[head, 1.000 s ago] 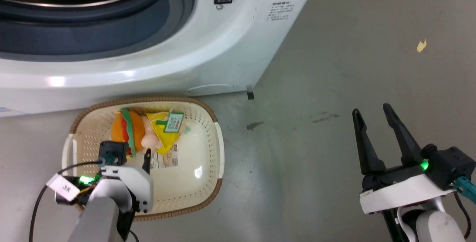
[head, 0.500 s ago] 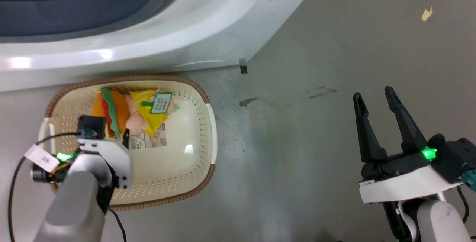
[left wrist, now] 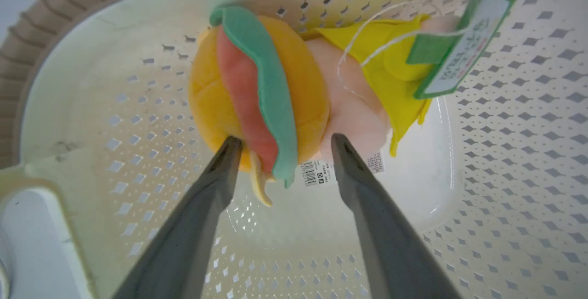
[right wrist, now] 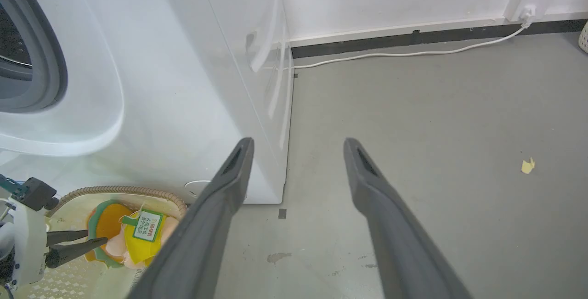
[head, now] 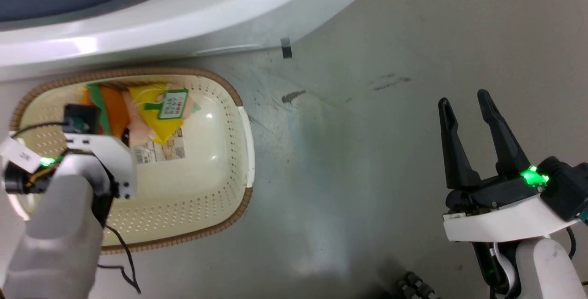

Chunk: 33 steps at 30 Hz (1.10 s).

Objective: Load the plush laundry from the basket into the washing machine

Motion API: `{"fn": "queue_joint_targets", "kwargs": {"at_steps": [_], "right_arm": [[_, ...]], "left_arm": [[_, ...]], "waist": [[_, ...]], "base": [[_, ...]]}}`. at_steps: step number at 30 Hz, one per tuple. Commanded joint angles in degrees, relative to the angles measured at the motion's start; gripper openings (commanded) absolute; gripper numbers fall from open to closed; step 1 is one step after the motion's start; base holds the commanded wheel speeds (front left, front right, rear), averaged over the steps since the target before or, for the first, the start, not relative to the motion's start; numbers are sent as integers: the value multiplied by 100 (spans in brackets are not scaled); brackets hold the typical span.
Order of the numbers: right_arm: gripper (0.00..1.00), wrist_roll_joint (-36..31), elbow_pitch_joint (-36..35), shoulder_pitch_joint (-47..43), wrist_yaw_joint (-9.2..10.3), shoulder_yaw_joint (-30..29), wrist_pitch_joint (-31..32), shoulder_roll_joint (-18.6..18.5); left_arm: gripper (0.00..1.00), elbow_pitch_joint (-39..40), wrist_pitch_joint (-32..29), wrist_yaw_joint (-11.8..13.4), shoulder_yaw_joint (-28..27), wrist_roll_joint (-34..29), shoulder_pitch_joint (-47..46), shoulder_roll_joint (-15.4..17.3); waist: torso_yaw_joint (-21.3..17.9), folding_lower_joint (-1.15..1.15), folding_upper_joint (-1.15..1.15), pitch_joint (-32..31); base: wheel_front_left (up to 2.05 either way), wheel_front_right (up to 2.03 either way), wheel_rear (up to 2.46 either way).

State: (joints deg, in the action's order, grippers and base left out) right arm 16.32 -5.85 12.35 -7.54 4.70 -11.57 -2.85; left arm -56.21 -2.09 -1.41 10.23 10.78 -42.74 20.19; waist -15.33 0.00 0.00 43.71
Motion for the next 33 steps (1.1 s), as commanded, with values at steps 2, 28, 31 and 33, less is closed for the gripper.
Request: {"fn": "queue_joint_targets", "kwargs": {"at_steps": [2,28,31,33], "right_arm": [[100,89,-51,151,4,31,-74,-2],[100,-138,218,-9,5,-229,-342,-3],[100,-282,273,-206,5,-314,-342,-3],[100,-371,296,-346,5,-362,-342,-3]], "left_arm": [[100,-215,-40,46,33,78,-272,99],[0,-1639,1319,-134,321,731,-83,-349],[0,-1579,1560,-201,367,743,215,-520],[0,-1465,1651,-249,380,760,417,-614]], "waist": [[-82,0,0,189],[205,0,0,-995],[383,0,0,-1510],[488,0,0,-1785]], "base": [[0,0,0],[0,0,0],[0,0,0],[0,0,0]]}}
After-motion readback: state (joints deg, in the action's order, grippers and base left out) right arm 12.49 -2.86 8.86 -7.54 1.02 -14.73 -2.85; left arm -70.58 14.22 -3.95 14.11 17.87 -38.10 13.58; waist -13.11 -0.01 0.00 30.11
